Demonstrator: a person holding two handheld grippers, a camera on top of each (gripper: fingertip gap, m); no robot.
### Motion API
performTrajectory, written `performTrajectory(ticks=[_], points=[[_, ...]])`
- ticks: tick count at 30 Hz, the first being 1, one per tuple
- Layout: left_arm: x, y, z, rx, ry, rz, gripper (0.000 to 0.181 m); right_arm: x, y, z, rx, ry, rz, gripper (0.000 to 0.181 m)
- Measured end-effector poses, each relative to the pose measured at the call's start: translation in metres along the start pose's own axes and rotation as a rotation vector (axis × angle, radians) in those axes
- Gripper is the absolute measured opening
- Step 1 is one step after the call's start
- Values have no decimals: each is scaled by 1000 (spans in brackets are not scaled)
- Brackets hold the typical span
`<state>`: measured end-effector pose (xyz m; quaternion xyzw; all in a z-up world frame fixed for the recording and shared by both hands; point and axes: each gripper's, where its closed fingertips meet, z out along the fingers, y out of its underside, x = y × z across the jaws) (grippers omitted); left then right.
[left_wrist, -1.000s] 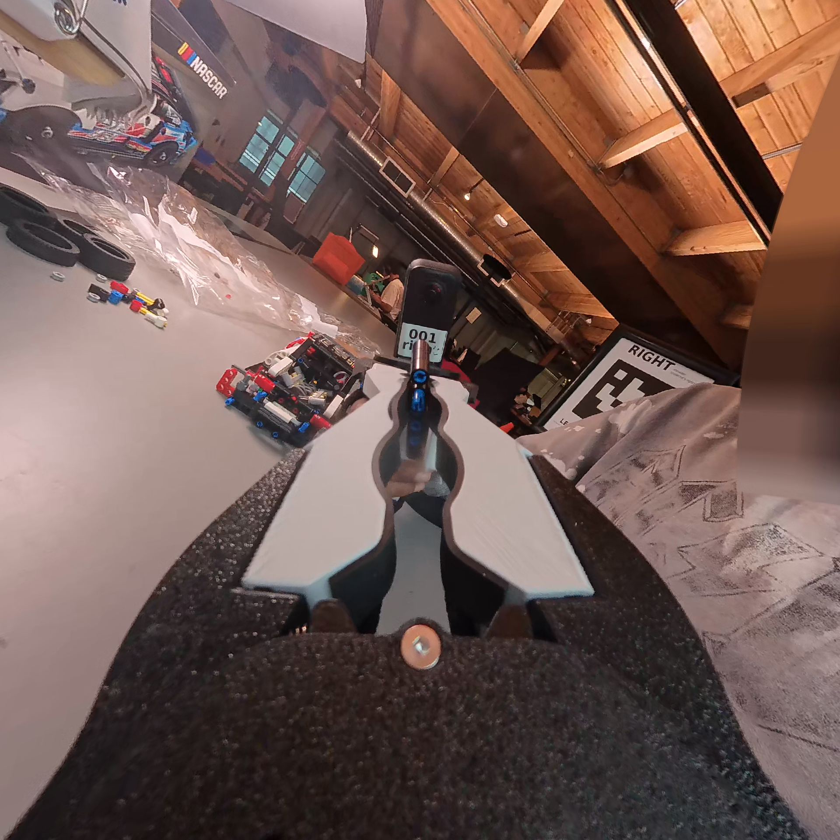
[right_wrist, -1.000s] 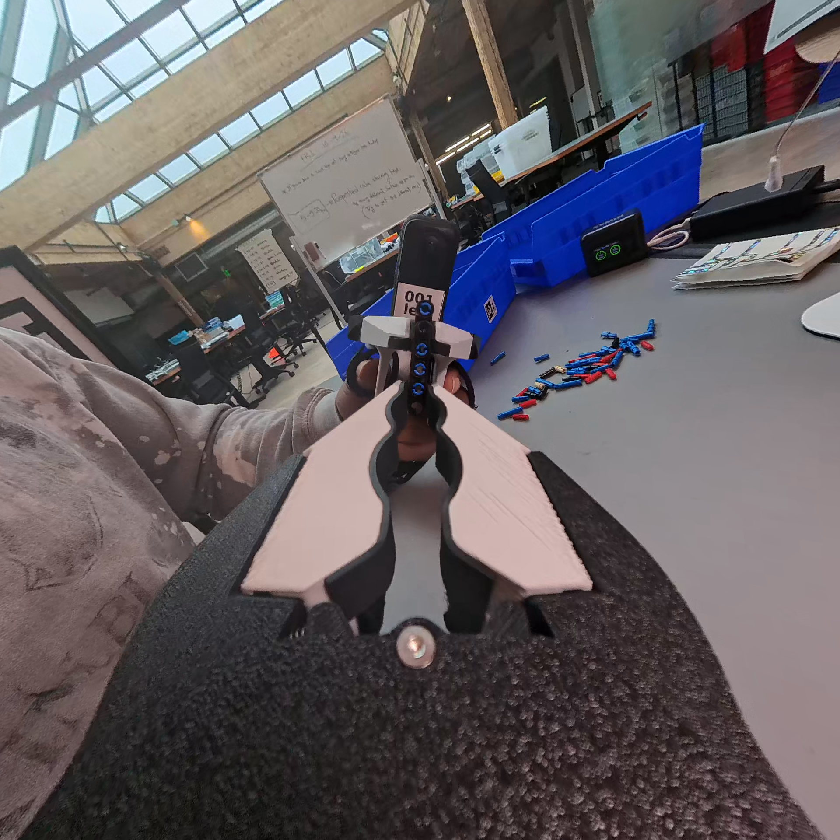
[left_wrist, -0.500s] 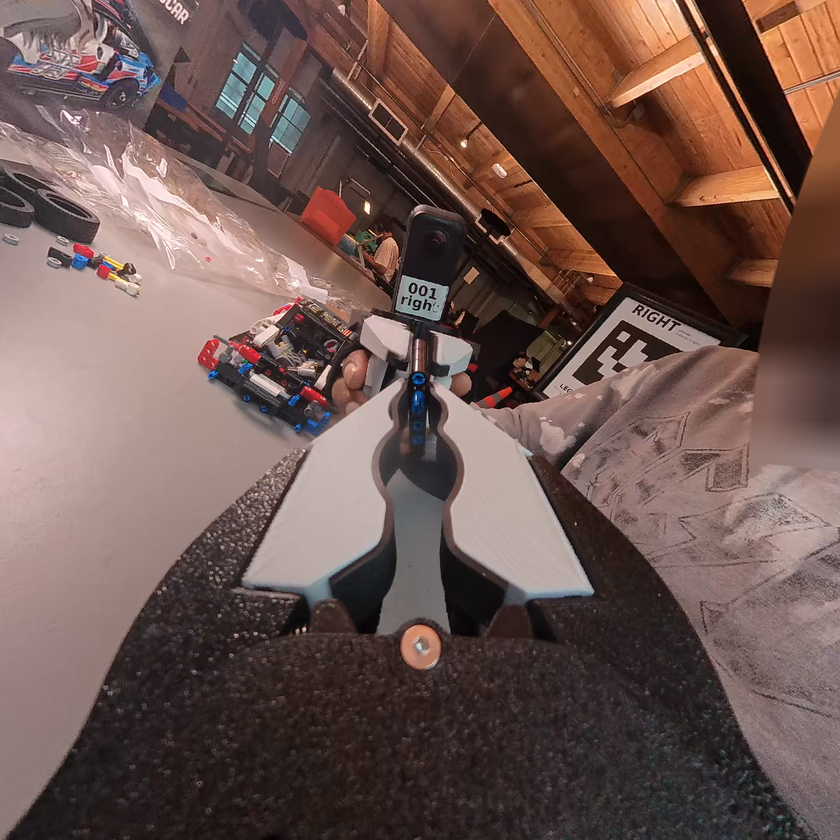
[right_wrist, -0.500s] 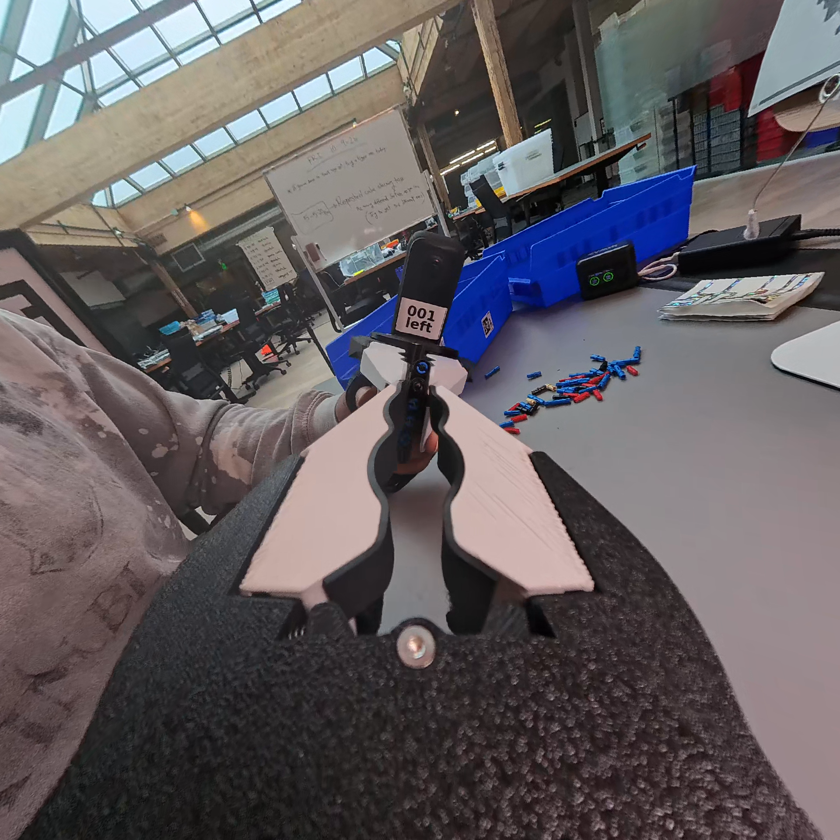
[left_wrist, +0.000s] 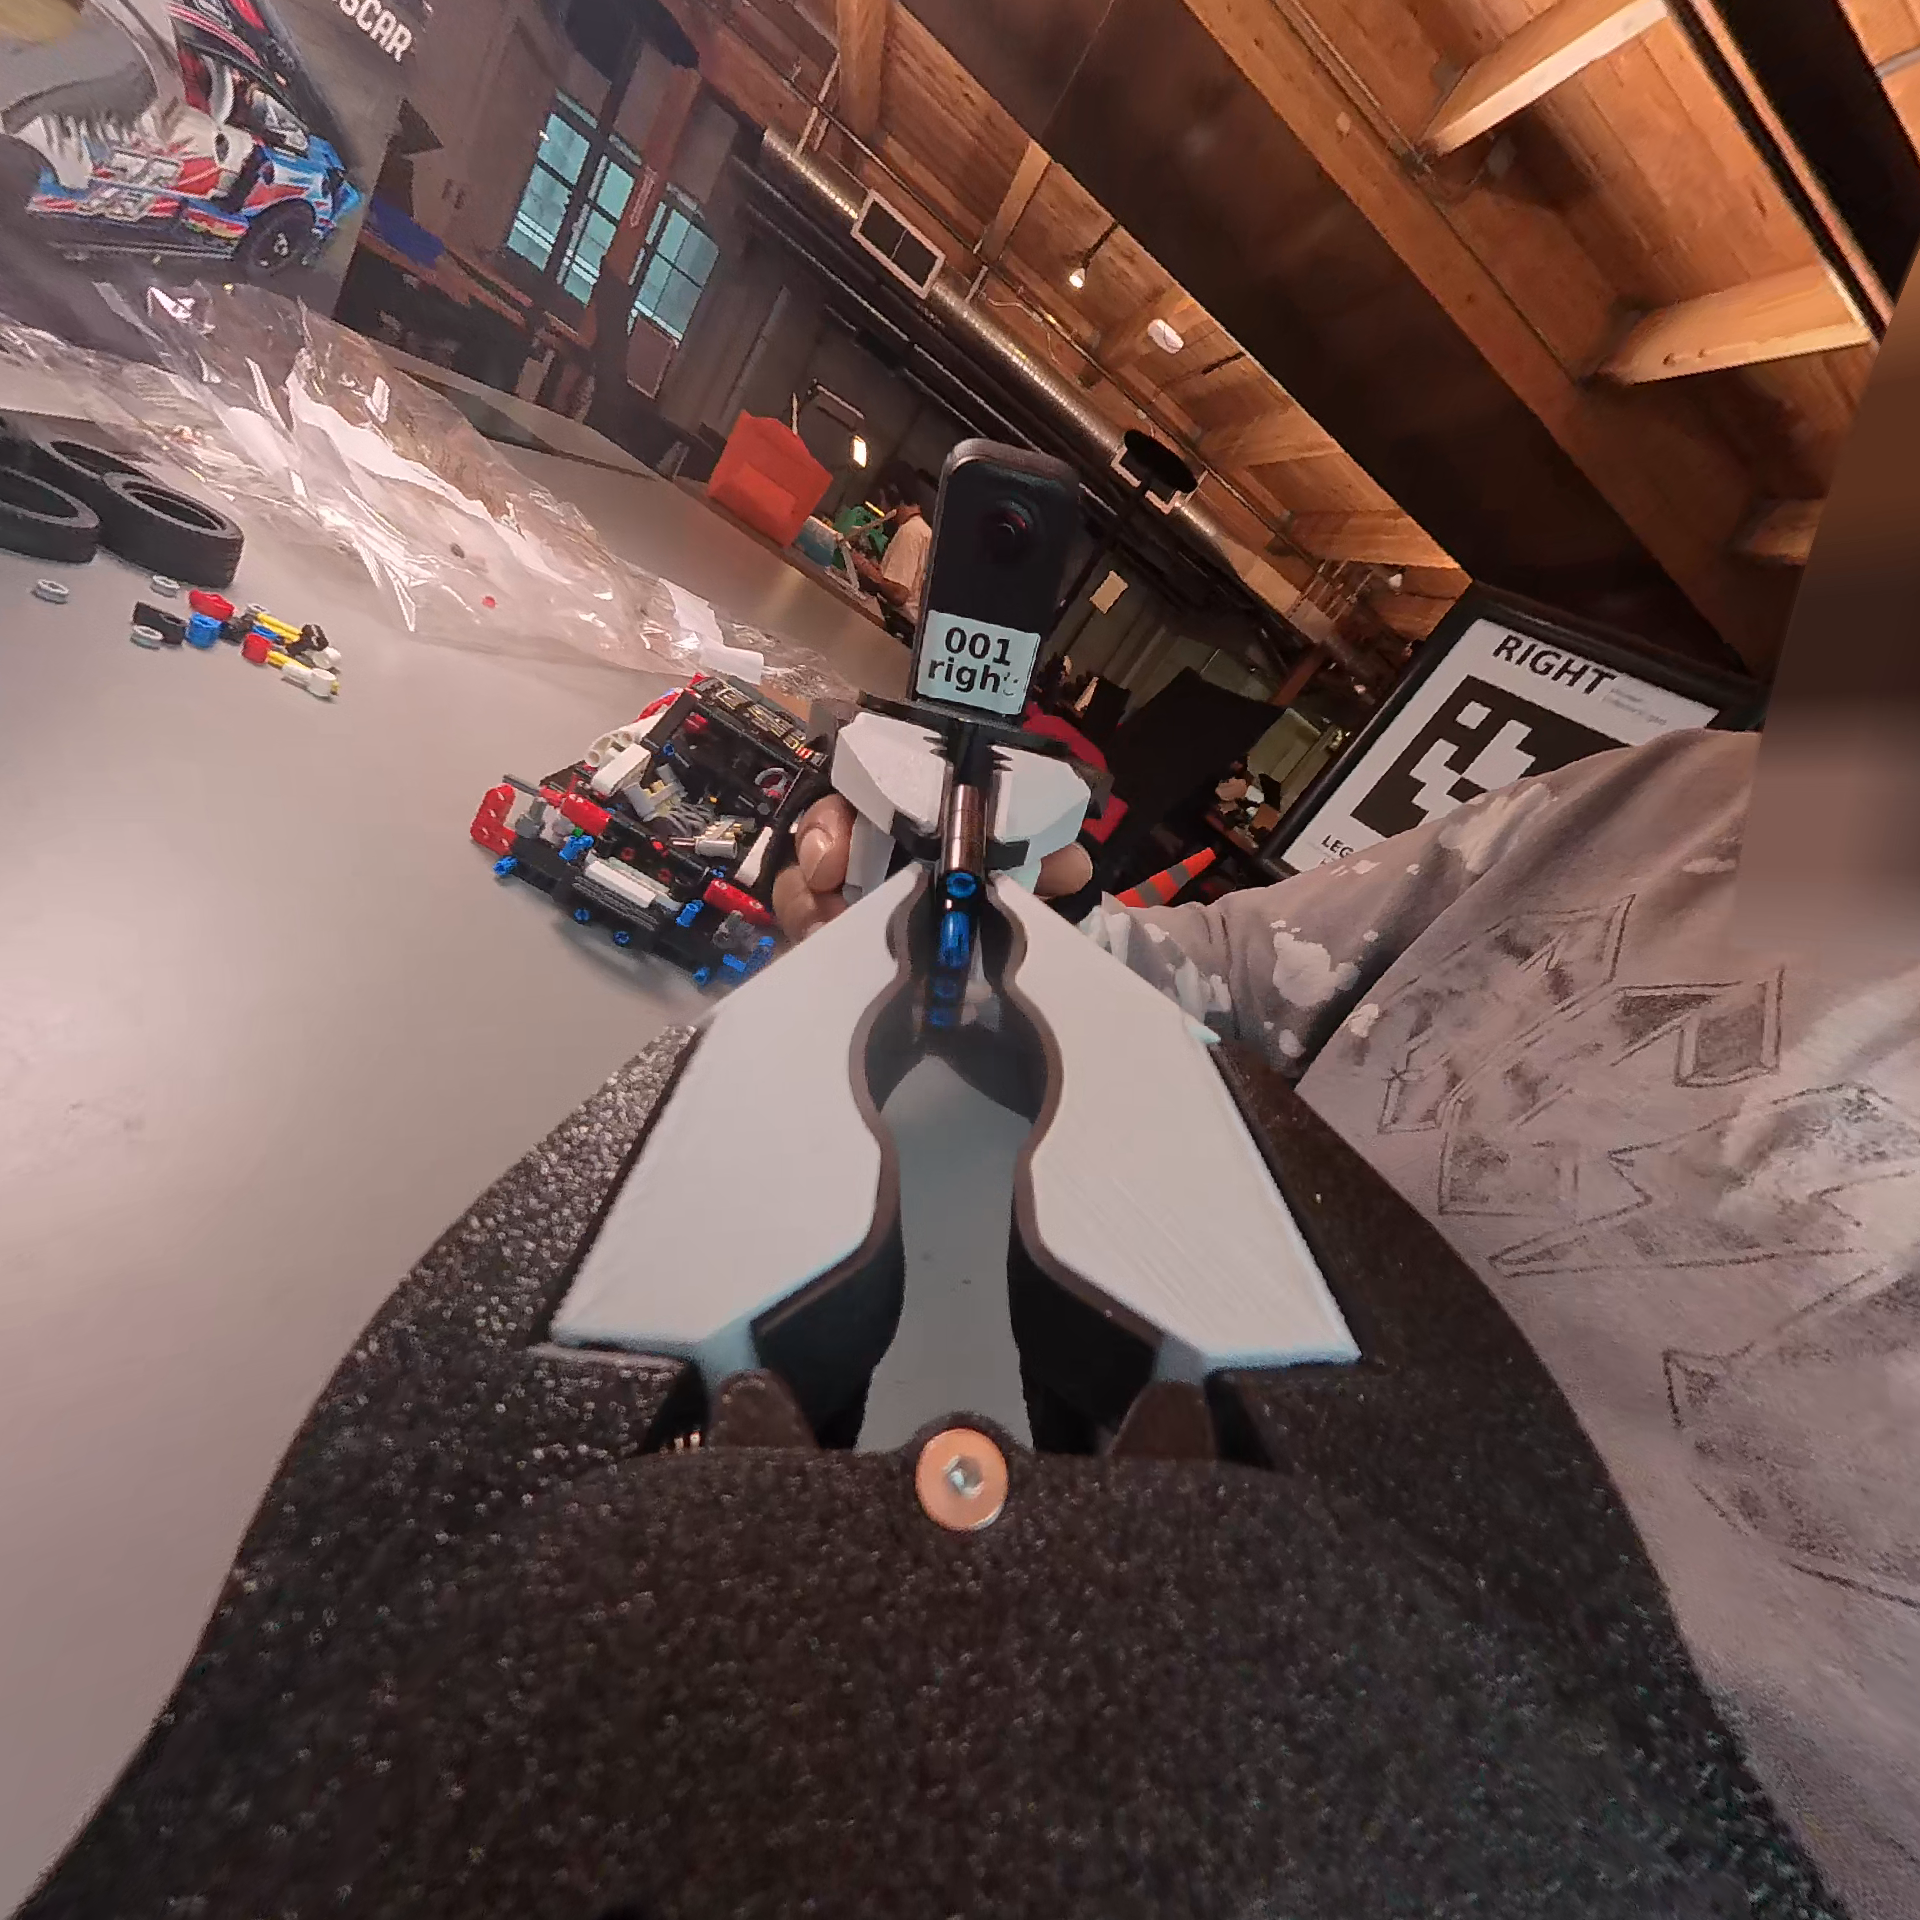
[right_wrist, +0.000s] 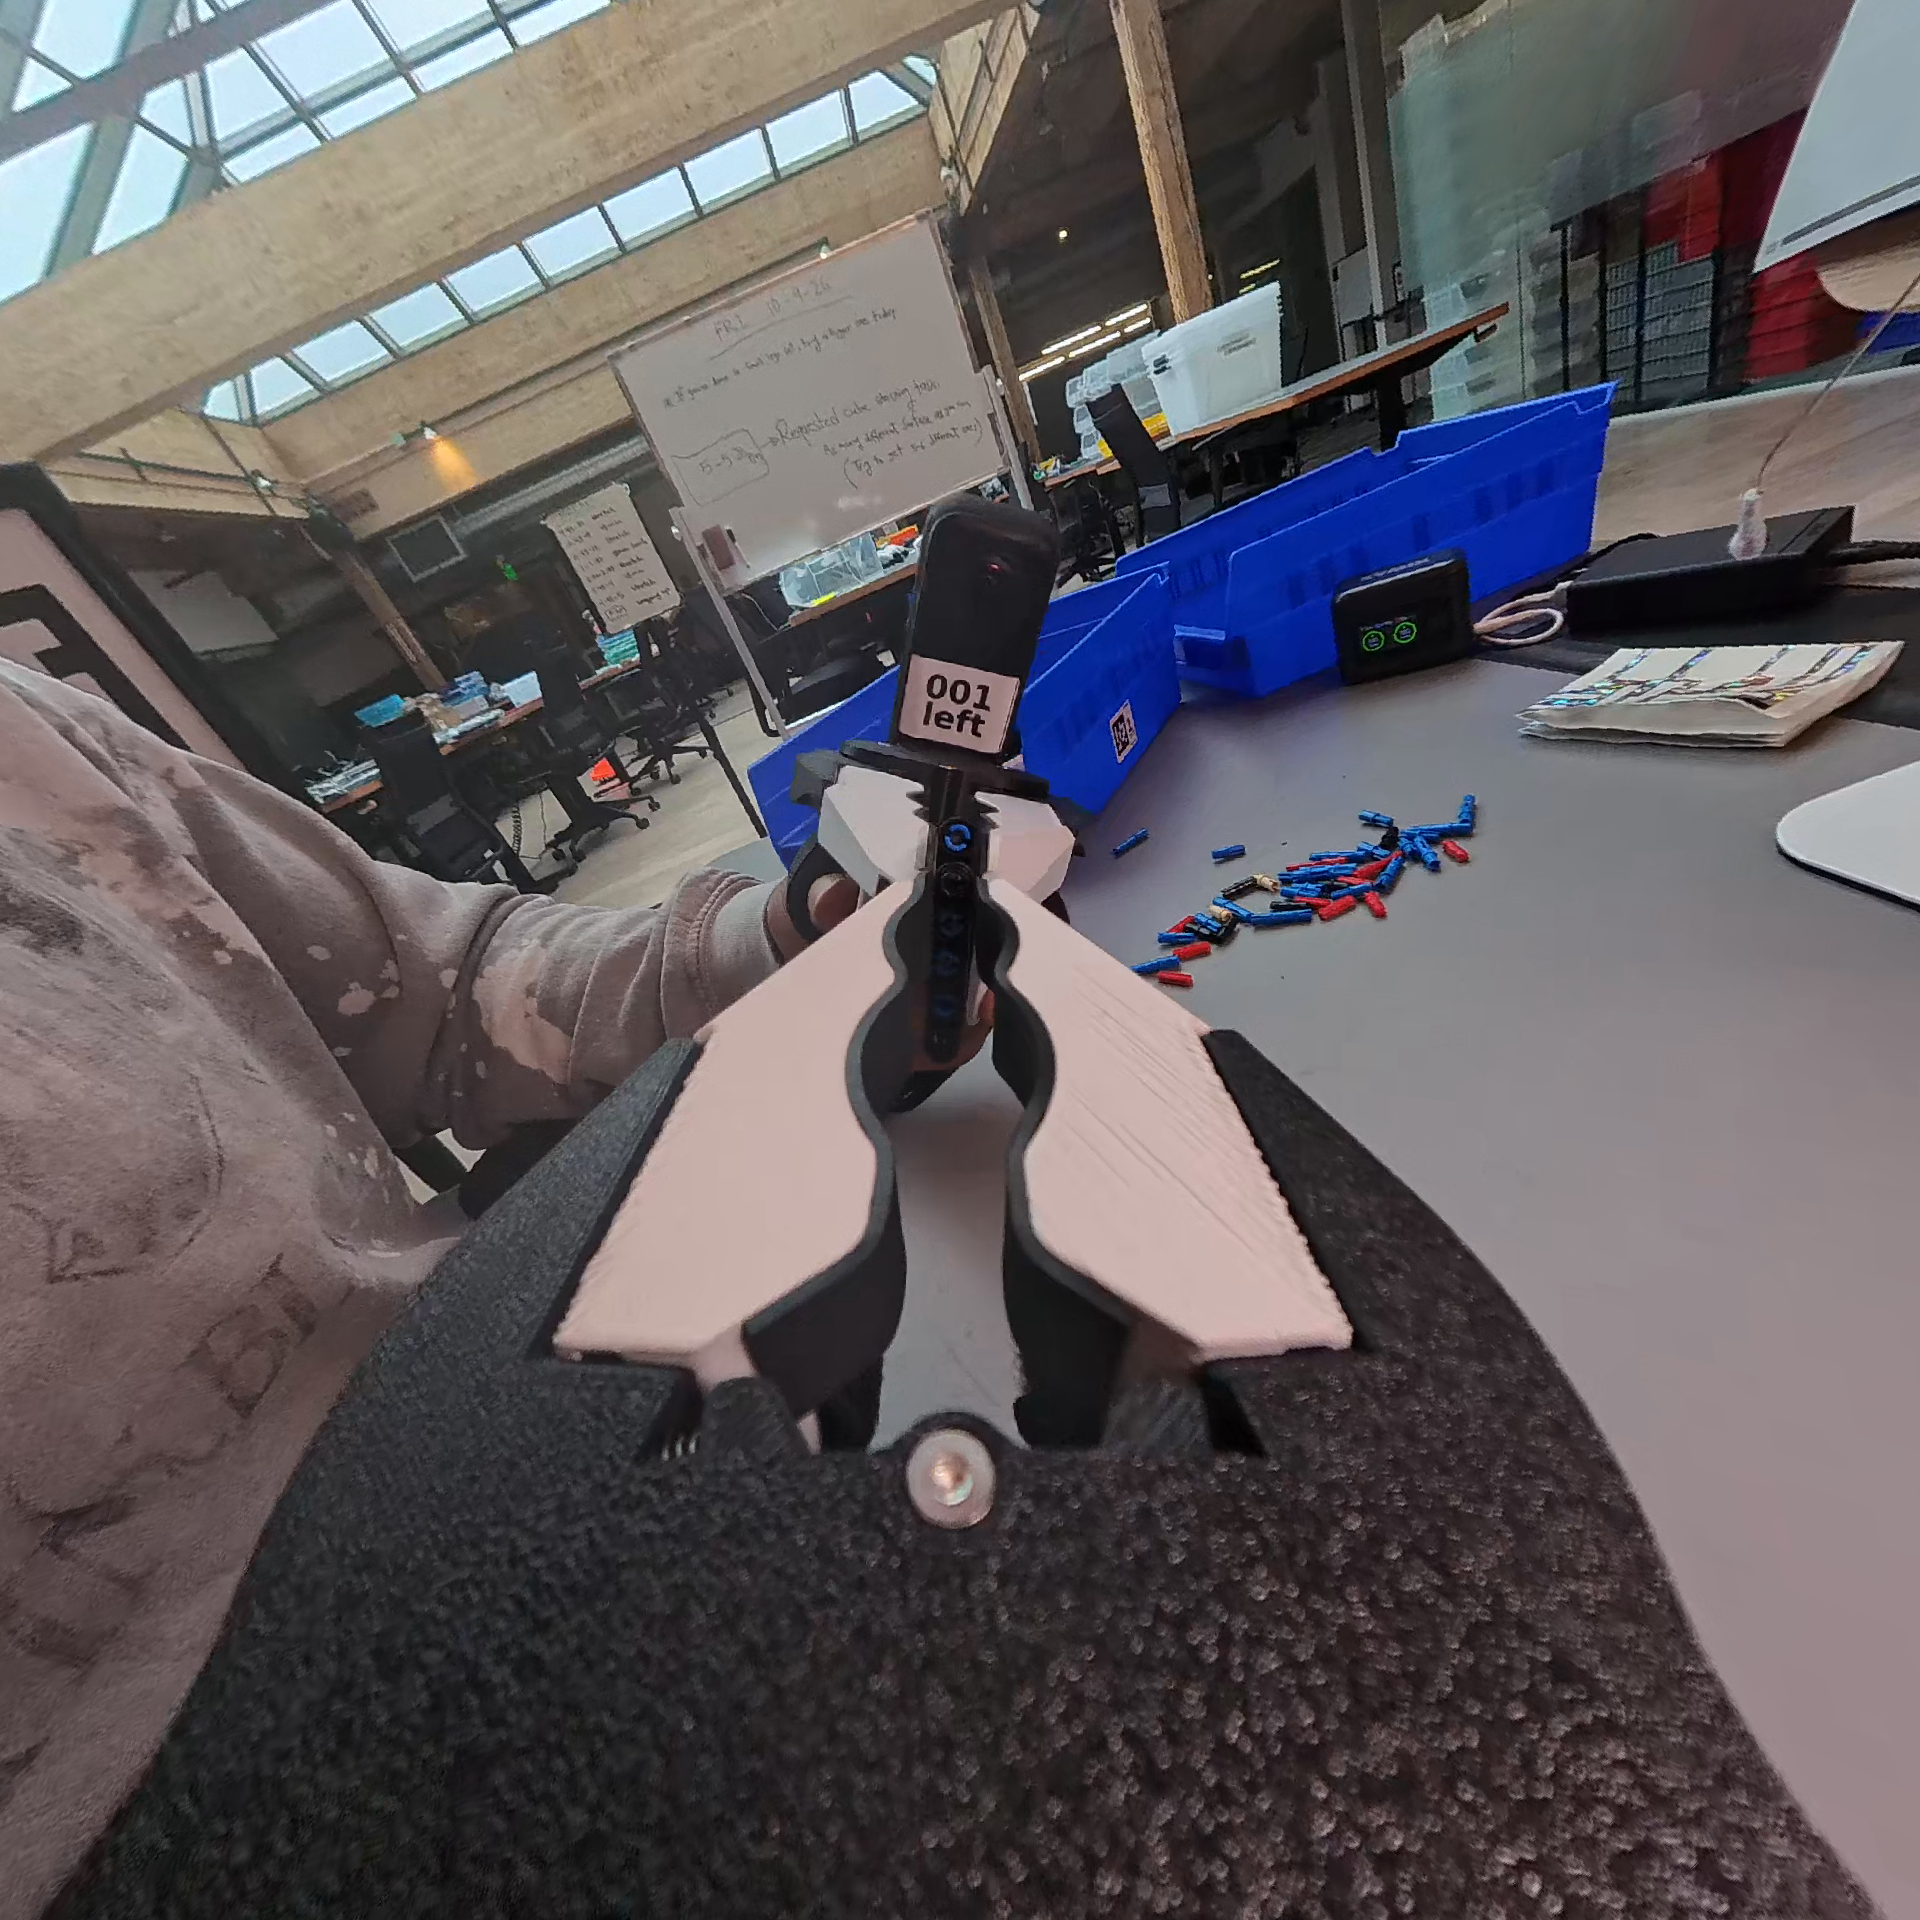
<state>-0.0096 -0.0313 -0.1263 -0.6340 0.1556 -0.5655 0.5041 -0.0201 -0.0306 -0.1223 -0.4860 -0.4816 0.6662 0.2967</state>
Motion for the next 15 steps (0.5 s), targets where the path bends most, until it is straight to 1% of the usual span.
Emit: performTrajectory(ticks=[4, 10, 11, 12, 13, 14, 15], points=[[1, -2, 1, -13, -44, 72, 4, 0, -2, 0, 8, 4, -14, 7], [5, -16, 0, 69, -64, 101, 4, -3, -15, -2, 87, 1, -12, 4], [4, -28, -8, 140, -68, 88, 4, -1, -23, -8, 136, 4, 1, 0], [3, -46, -25, 228, -72, 66, 3, 8, -38, -21, 219, 29, 37, 0], [3, -58, -40, 272, -91, 90, 1, 14, -51, -36, 267, 39, 51, 0], [3, -59, -48, 245, -118, 142, 2, 18, -54, -43, 250, 77, -8, 0], [3, -55, -49, 207, -137, 170, 4, 20, -51, -44, 206, 119, -80, 0]])
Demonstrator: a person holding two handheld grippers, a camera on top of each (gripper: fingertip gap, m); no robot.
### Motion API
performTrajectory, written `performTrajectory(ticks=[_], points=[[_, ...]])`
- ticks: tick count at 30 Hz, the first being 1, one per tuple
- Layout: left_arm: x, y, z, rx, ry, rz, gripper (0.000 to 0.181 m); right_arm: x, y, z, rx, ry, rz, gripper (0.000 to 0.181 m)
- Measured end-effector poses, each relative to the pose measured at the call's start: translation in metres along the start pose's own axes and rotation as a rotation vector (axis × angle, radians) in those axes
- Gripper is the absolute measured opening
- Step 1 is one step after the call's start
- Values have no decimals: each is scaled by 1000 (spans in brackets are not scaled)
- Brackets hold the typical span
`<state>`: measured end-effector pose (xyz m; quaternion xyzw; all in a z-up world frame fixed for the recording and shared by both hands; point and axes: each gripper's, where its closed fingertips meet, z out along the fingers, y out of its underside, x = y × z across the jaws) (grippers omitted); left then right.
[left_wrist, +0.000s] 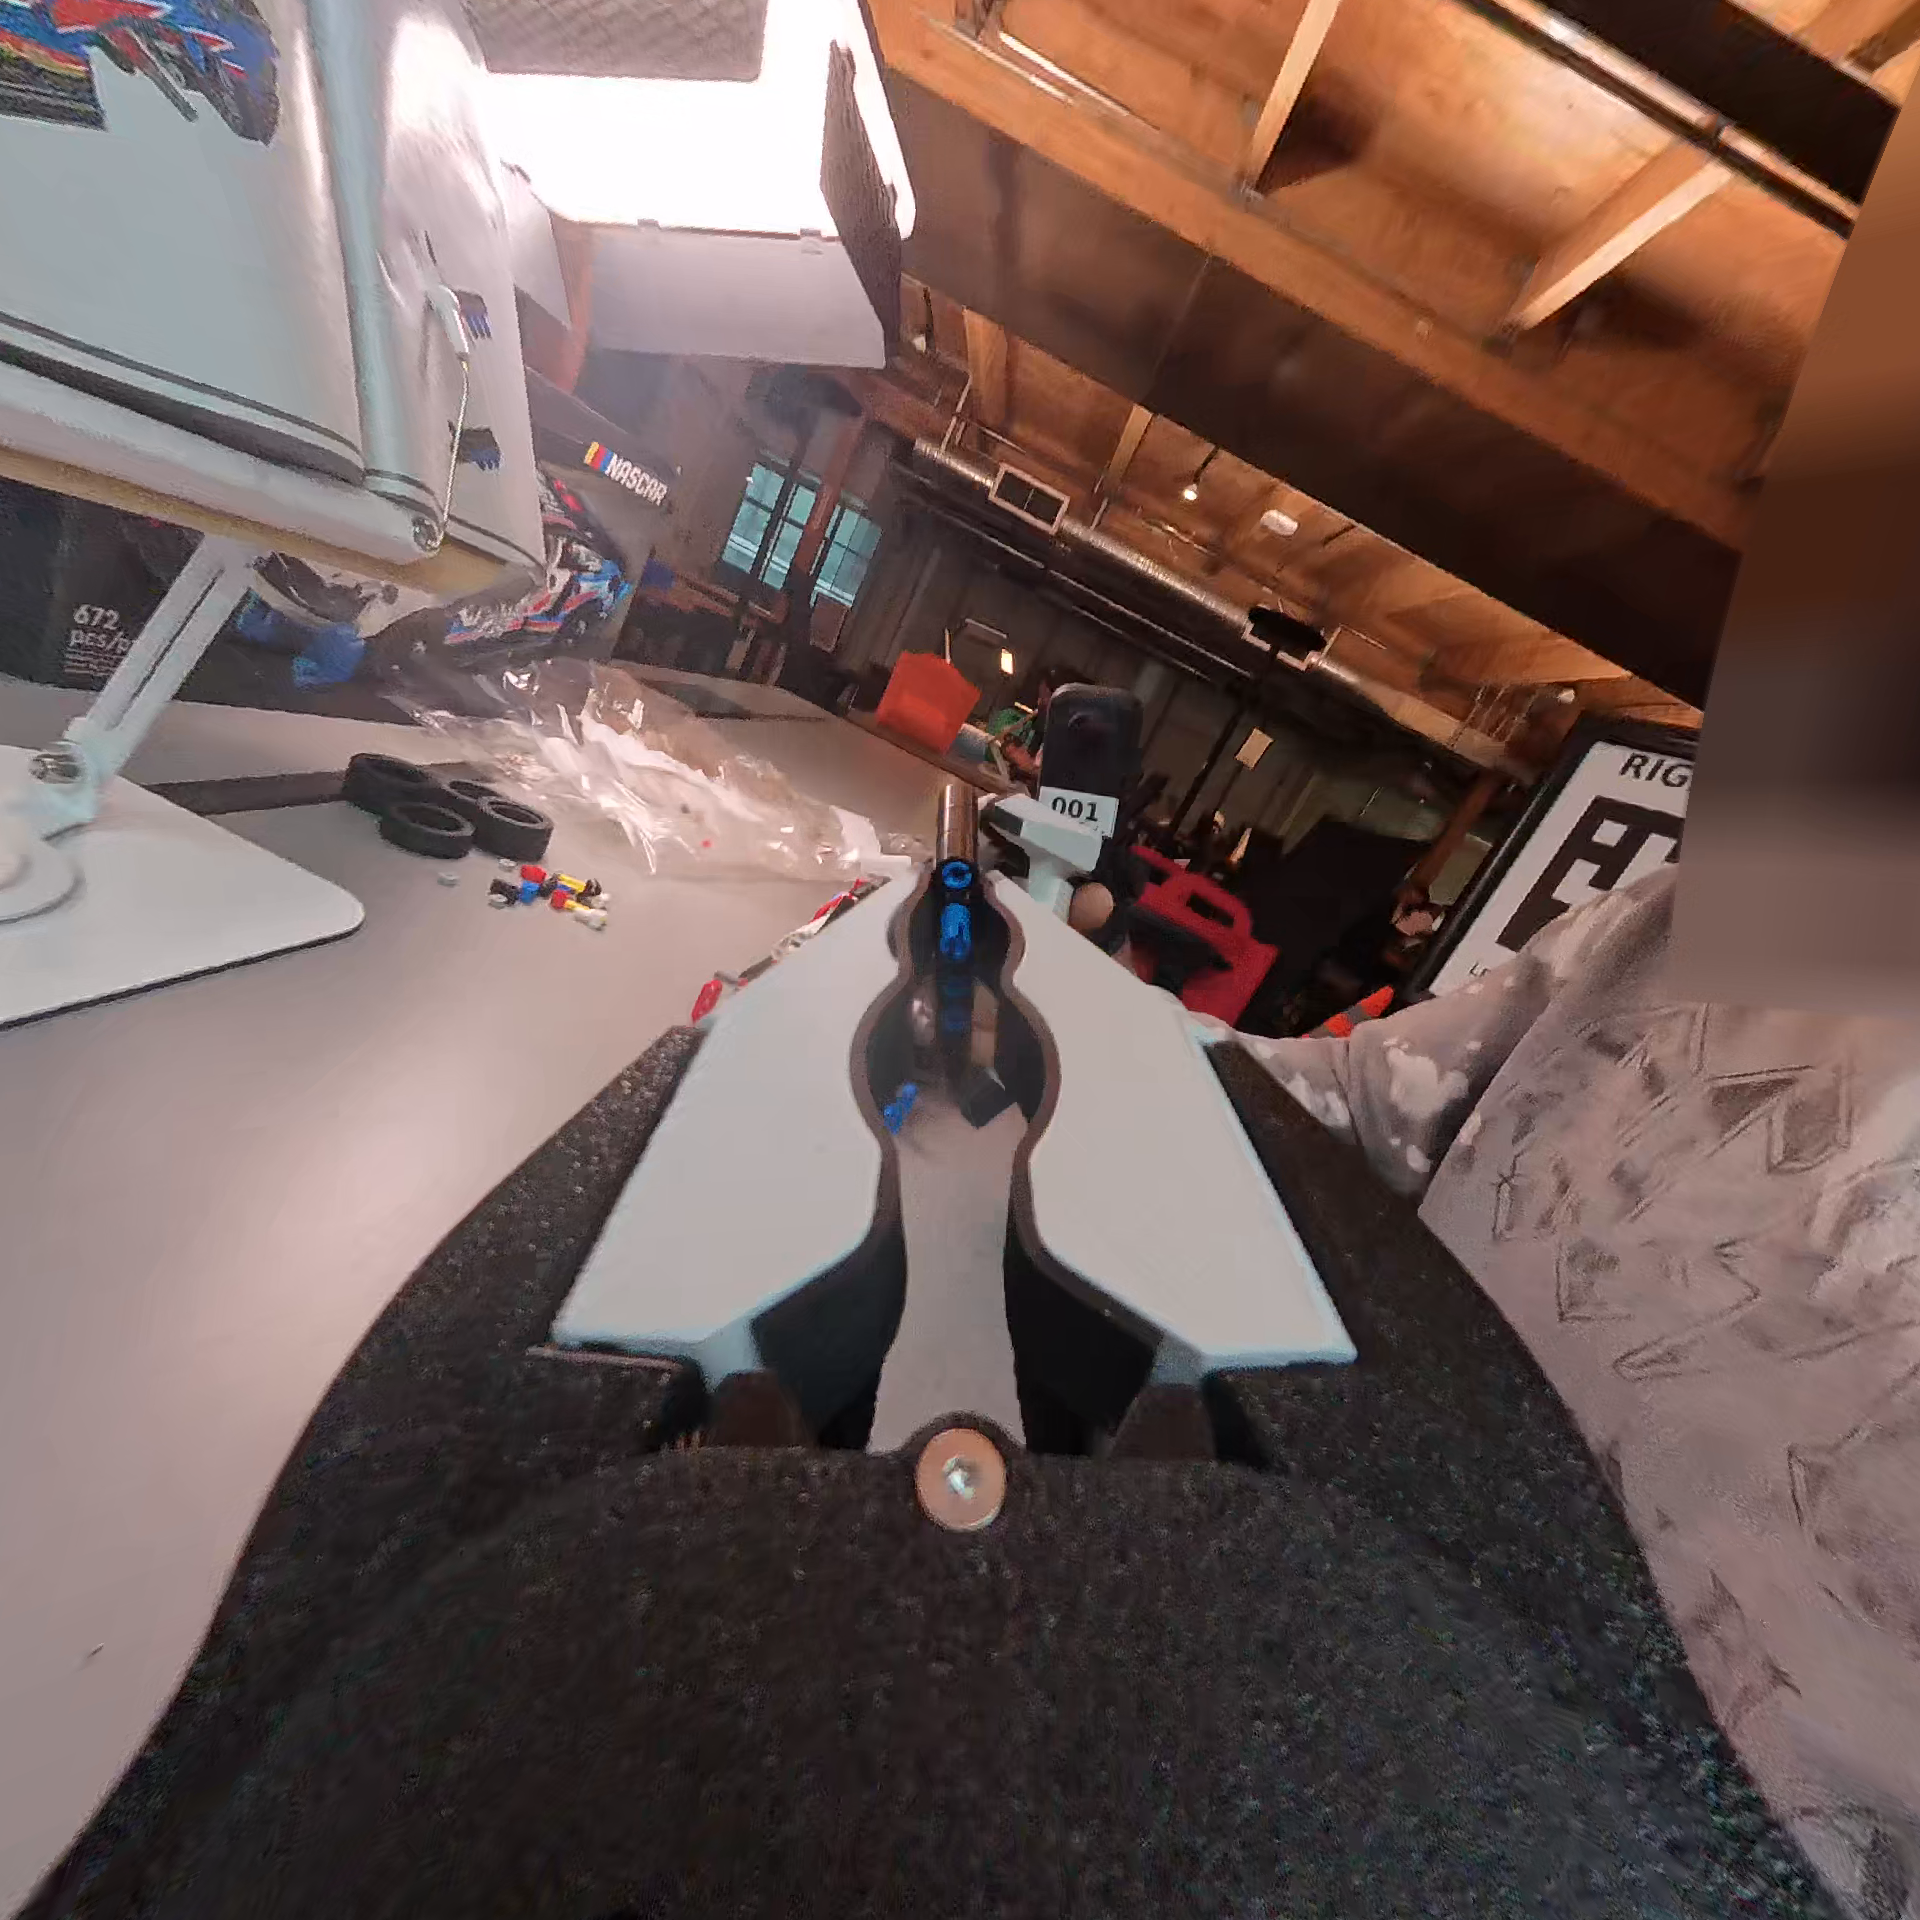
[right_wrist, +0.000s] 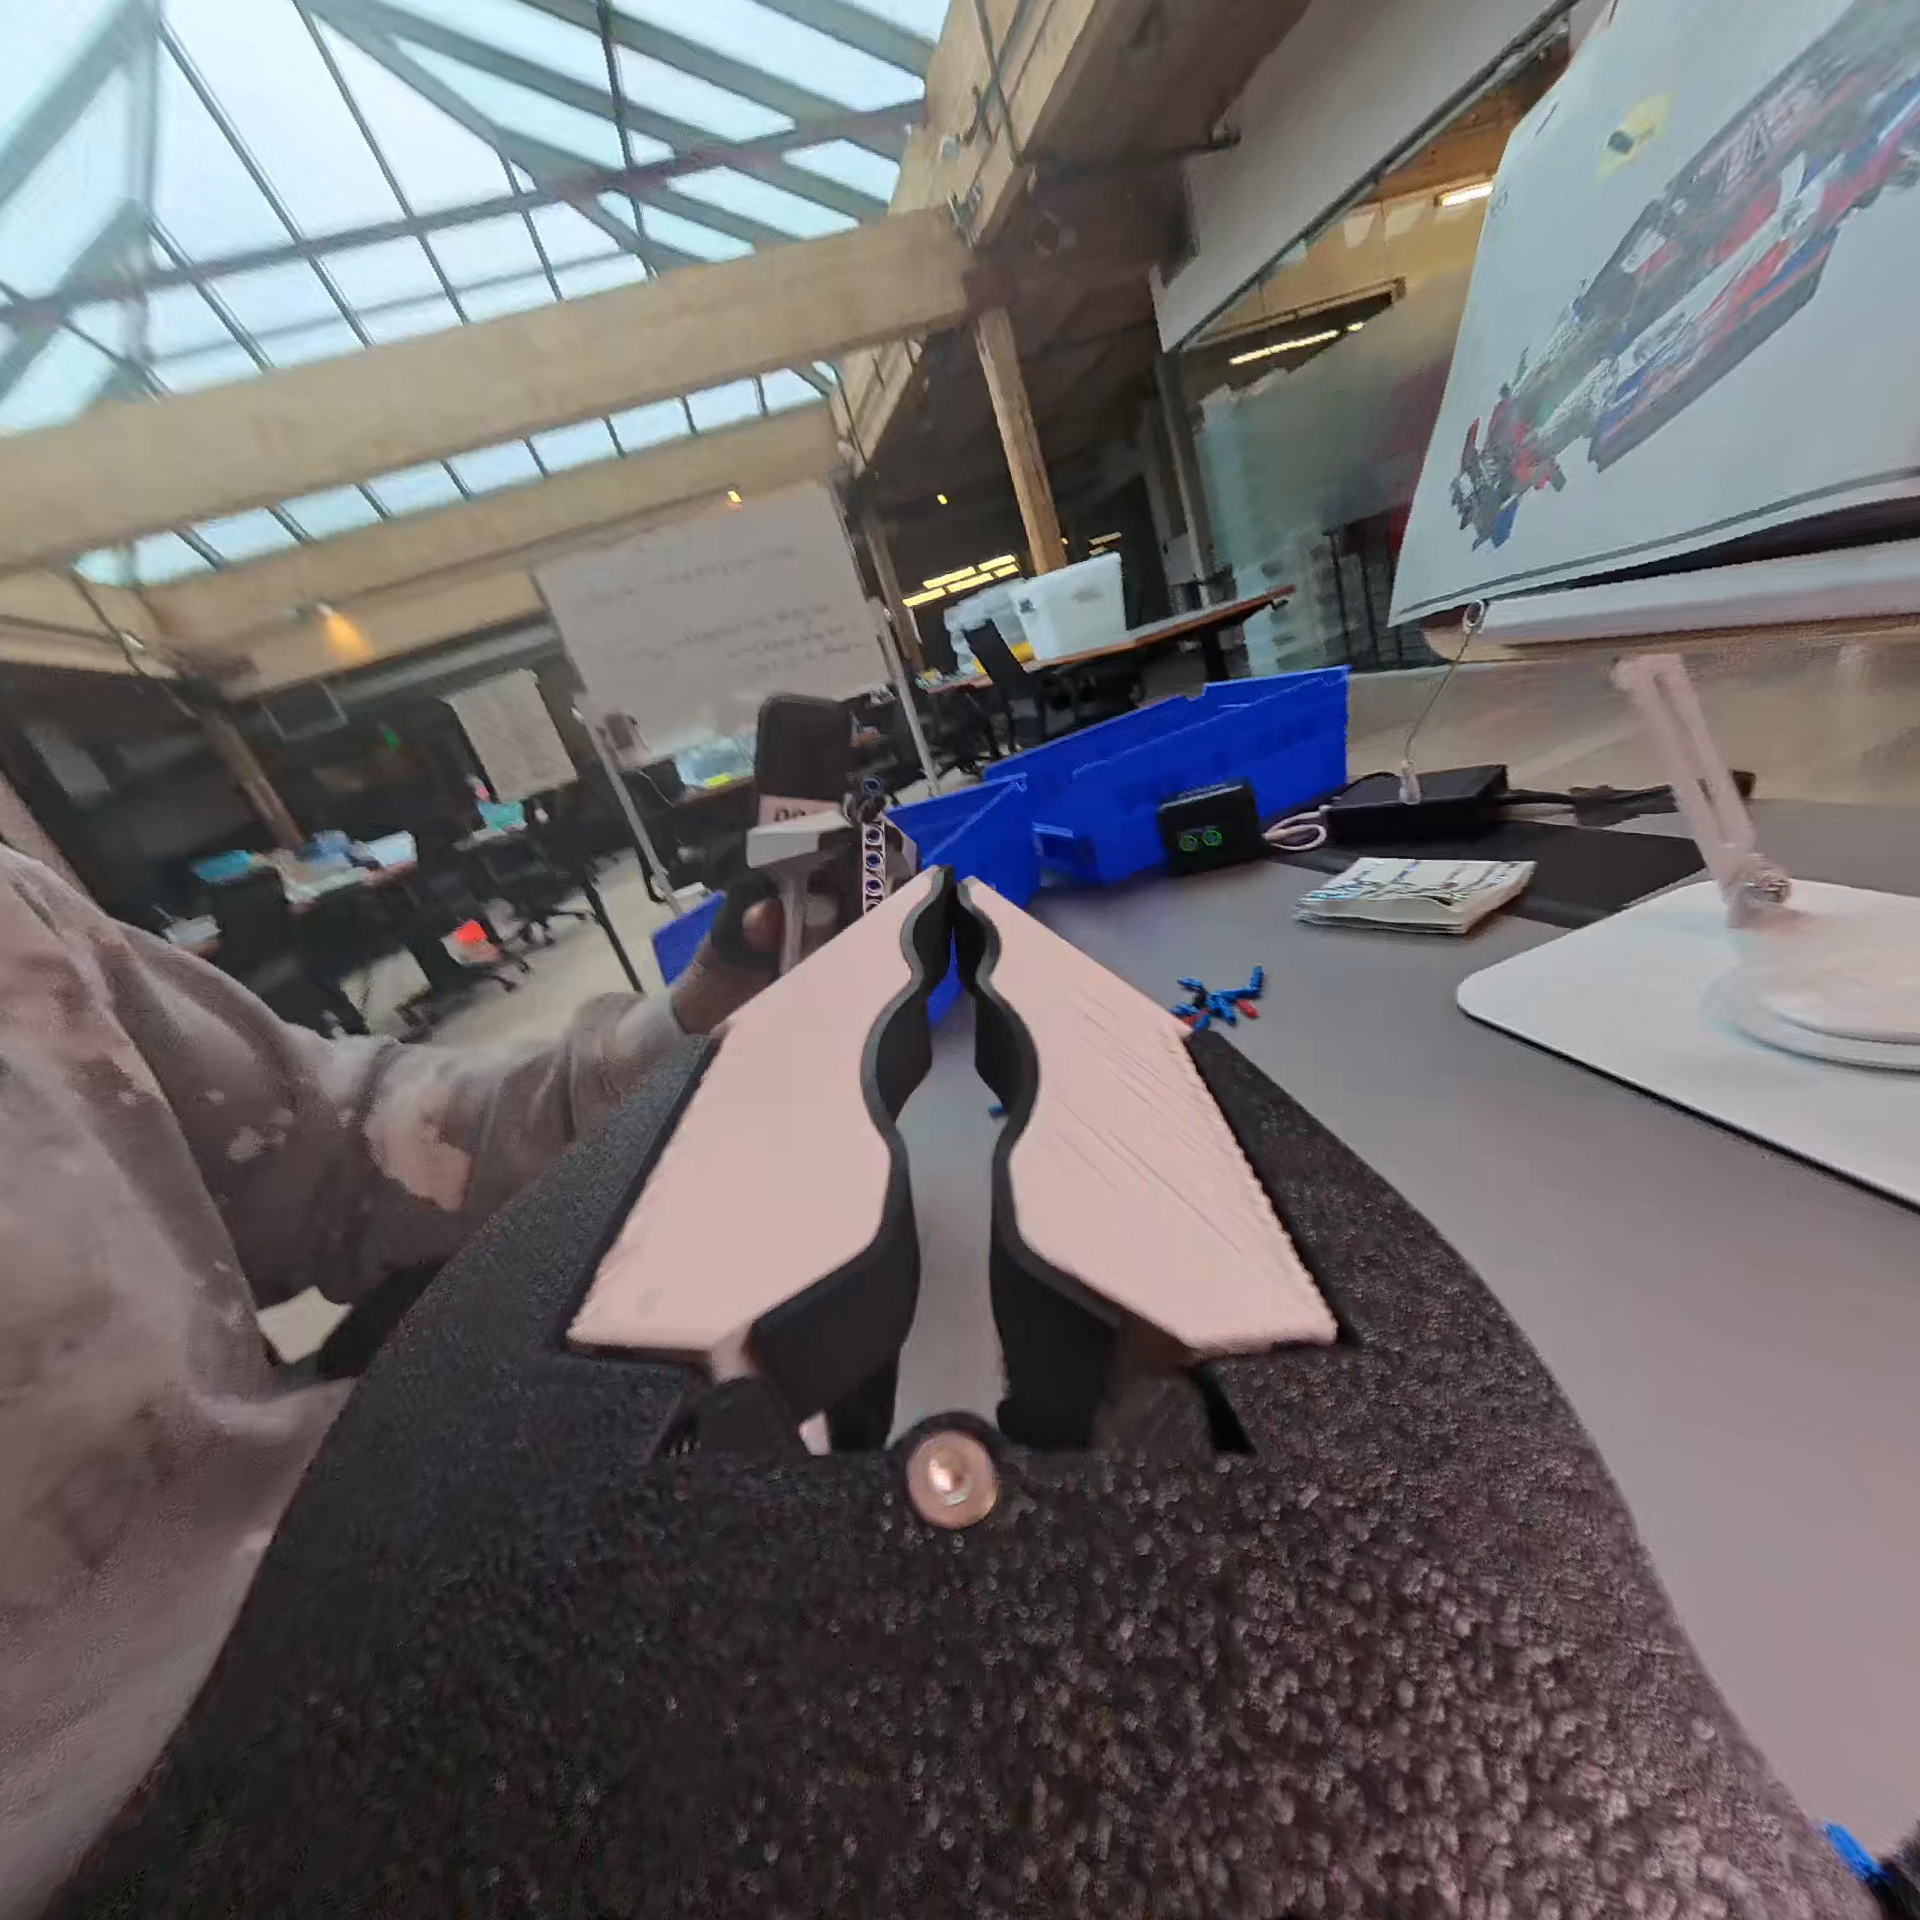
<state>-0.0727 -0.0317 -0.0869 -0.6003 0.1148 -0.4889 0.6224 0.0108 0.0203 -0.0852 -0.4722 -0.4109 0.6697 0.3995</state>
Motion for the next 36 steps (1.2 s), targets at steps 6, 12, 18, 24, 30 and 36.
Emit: performTrajectory(ticks=[6, 12, 18, 24, 30, 36], points=[[1, 34, 18, -87, 45, -103, 4, -14, 15, 10, -48, -49, 15, 0], [3, 45, 23, -116, 68, -152, 4, -14, 28, 12, -119, -66, 54, 0], [16, 60, 30, -196, 111, -120, 4, -29, 54, 23, -229, -95, 12, 13], [22, 69, 33, -250, 130, -107, 4, -37, 61, 25, -258, -139, 20, 6], [22, 73, 31, -290, 130, -110, 4, -38, 64, 24, -274, -151, 28, 6], [21, 86, 27, -399, 107, -63, 4, -40, 76, 19, -359, -159, -92, 3]])
